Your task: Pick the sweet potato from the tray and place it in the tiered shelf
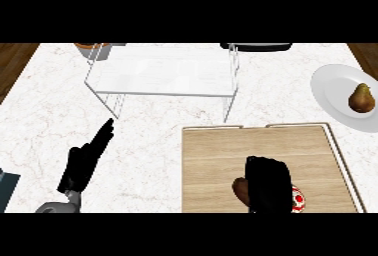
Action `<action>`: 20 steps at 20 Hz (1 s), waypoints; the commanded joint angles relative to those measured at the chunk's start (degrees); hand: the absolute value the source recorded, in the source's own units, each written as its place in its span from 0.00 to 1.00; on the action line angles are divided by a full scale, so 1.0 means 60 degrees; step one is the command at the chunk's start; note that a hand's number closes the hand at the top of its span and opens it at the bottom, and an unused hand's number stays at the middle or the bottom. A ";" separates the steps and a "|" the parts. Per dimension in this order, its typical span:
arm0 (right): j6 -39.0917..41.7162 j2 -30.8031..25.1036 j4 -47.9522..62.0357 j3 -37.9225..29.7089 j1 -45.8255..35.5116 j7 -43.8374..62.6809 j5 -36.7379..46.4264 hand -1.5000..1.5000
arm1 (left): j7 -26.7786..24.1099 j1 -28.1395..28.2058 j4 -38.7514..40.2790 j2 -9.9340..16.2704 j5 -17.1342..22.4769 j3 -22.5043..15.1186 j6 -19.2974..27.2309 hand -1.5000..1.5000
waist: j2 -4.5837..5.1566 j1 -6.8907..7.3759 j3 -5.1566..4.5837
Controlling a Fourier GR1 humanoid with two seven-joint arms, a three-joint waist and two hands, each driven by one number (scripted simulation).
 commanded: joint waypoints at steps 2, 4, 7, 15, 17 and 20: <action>-0.0498 -0.0458 -0.0459 0.0128 0.0293 0.0077 0.0750 1.00 | -0.0234 -0.0557 0.0758 -0.0124 -0.0207 0.0212 0.0032 0.50 | 0.0094 -0.0052 0.0084; -0.0070 0.0206 -0.0809 0.0628 0.0152 0.0860 0.1183 1.00 | 0.0342 0.0408 -0.0687 -0.0043 -0.0141 -0.0002 -0.0080 0.50 | 0.0080 0.0018 0.0087; -0.0938 0.0886 -0.0036 0.1069 -0.0261 0.2176 0.0045 1.00 | 0.0881 -0.0060 -0.0986 0.0190 0.0113 0.0230 -0.0329 0.50 | 0.0090 0.0090 0.0092; -0.1002 0.0907 -0.1668 0.2100 -0.1551 0.5150 -0.0877 1.00 | -0.0531 0.0115 0.0399 0.0035 -0.0046 0.0331 -0.0366 0.50 | 0.0083 0.0030 0.0070; -0.0268 0.0908 -0.2112 0.2061 -0.2456 0.5630 -0.0558 1.00 | -0.0002 0.0040 -0.0042 0.0011 -0.0215 0.0157 -0.0233 0.50 | 0.0055 0.0069 0.0067; 0.0101 0.0908 -0.2901 0.1796 -0.3168 0.5578 0.0023 1.00 | 0.0105 0.0035 -0.0094 -0.0185 -0.0234 0.0046 -0.0157 0.50 | 0.0026 0.0008 0.0063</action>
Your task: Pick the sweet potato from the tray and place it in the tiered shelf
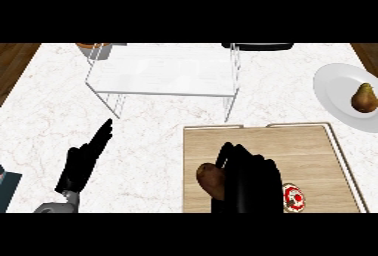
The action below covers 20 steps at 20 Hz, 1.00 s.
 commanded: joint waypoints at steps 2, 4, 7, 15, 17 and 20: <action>0.0471 0.0177 -0.1098 -0.0384 -0.1453 0.2209 0.0428 1.00 | -0.0392 0.0491 -0.0060 0.0222 0.0116 0.0175 -0.0205 0.50 | -0.0018 0.0041 0.0000; 0.0128 0.0177 -0.1094 -0.0798 -0.2456 0.2311 0.0465 1.00 | -0.0013 0.0348 -0.0352 0.0030 -0.0038 -0.0059 -0.0043 0.50 | -0.0026 0.0118 0.0000; 0.0412 0.0178 -0.0926 -0.1523 -0.3627 0.2402 0.0140 1.00 | -0.0381 0.0297 0.0015 -0.0092 -0.0084 -0.0059 -0.0024 0.50 | 0.0008 0.0108 -0.0008; 0.0755 0.0180 0.1695 -0.4216 -0.6557 0.1417 -0.0558 1.00 | -0.0056 -0.0084 0.0181 -0.0169 -0.0107 0.0022 0.0050 0.50 | 0.0065 0.0155 -0.0010; 0.0330 0.0180 0.2717 -0.4577 -0.7123 0.1232 -0.0338 1.00 | -0.0363 0.0077 0.0156 0.0242 0.0157 0.0197 -0.0493 0.50 | 0.0079 0.0251 -0.0010; -0.0333 0.0181 0.3859 -0.5430 -0.7627 0.0745 -0.0445 1.00 | 0.0120 -0.0005 -0.0116 -0.0009 -0.0068 -0.0023 -0.0194 0.50 | 0.0087 0.0242 0.0007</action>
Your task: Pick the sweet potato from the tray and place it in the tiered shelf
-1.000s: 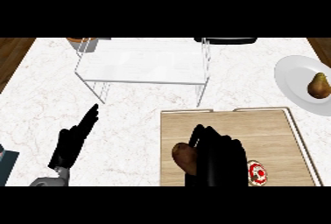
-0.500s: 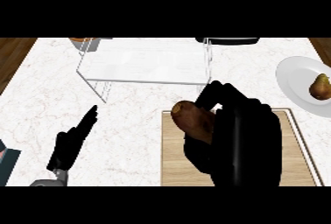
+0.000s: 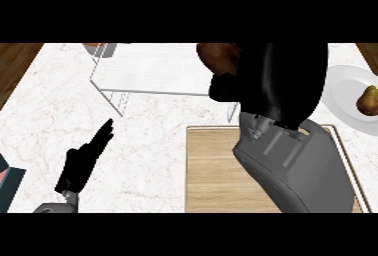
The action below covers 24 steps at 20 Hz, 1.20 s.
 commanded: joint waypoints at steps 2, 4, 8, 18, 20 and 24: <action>-0.0316 -0.0064 0.2300 -0.1911 -0.1333 0.0163 -0.0310 1.00 | 0.0335 0.0198 -0.0590 -0.0302 -0.0136 -0.0322 0.0163 0.50 | 0.0030 0.0027 0.0015; -0.0388 0.0087 0.3424 -0.1819 -0.2080 0.0023 -0.0081 1.00 | 0.0065 -0.0031 0.0019 -0.0491 -0.0205 -0.0256 0.0301 0.50 | 0.0042 -0.0007 0.0006; -0.1250 -0.0070 0.5869 -0.2701 -0.3201 -0.1222 -0.0291 1.00 | 0.0182 -0.0353 0.0215 -0.0481 -0.0322 -0.0276 0.0273 0.50 | 0.0080 0.0033 0.0007; -0.3562 -0.0047 1.0529 -0.3766 -0.4251 -0.2608 -0.0493 1.00 | 0.0361 -0.0328 -0.0256 -0.0382 -0.0371 -0.0368 0.0062 0.50 | 0.0194 0.0311 0.0008; -0.3725 -0.0197 1.1078 -0.3891 -0.4184 -0.3270 -0.0696 1.00 | 0.0208 -0.0075 -0.0219 -0.0292 -0.0350 -0.0150 0.0172 0.50 | 0.0165 0.0263 0.0011; -0.5414 0.0089 0.9893 -0.5684 -0.3940 -0.3121 -0.3498 0.00 | 0.0361 -0.0490 -0.0171 -0.0554 -0.0415 -0.0484 0.0088 0.50 | 0.0280 0.0655 0.0048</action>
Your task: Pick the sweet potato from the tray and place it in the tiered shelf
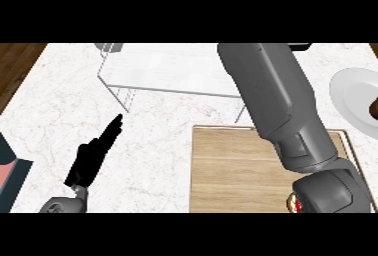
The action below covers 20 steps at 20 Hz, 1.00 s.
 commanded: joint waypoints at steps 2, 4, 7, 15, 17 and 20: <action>-0.1913 0.0057 -0.0062 -0.1424 0.0256 -0.0703 -0.2500 0.00 | -0.0059 -0.0264 0.0172 -0.0071 0.0008 -0.0052 -0.0091 0.50 | 0.0075 0.0255 0.0007; -0.2407 0.0058 0.0154 -0.1846 0.0289 -0.1402 -0.3180 0.00 | -0.0189 -0.0036 -0.0021 -0.0075 0.0029 -0.0154 -0.0187 0.50 | 0.0086 0.0348 0.0007; -0.3350 0.0058 0.0228 -0.2048 0.0048 -0.2473 -0.4168 0.00 | 0.0103 -0.0475 0.0238 -0.0047 0.0076 0.0017 -0.0169 0.50 | 0.0093 0.0339 0.0004; -0.6683 0.0059 0.0107 -0.2022 -0.0051 -0.3977 -0.4098 0.00 | 0.0101 -0.0013 0.0138 -0.0032 0.0114 0.0104 -0.0135 0.50 | -0.0109 -0.0155 -0.0010; -0.7319 0.0059 -0.0228 -0.1927 0.0181 -0.3755 -0.3761 0.00 | -0.0307 0.0196 0.0384 0.0178 0.0172 0.0369 -0.0173 0.50 | -0.0194 -0.0434 -0.0014; -0.7661 -0.0444 -0.0827 -0.1961 0.0819 -0.3392 -0.3429 0.00 | -0.0093 0.0347 0.0176 -0.0096 -0.0002 0.0355 0.0325 0.50 | -0.0302 -0.0760 -0.0007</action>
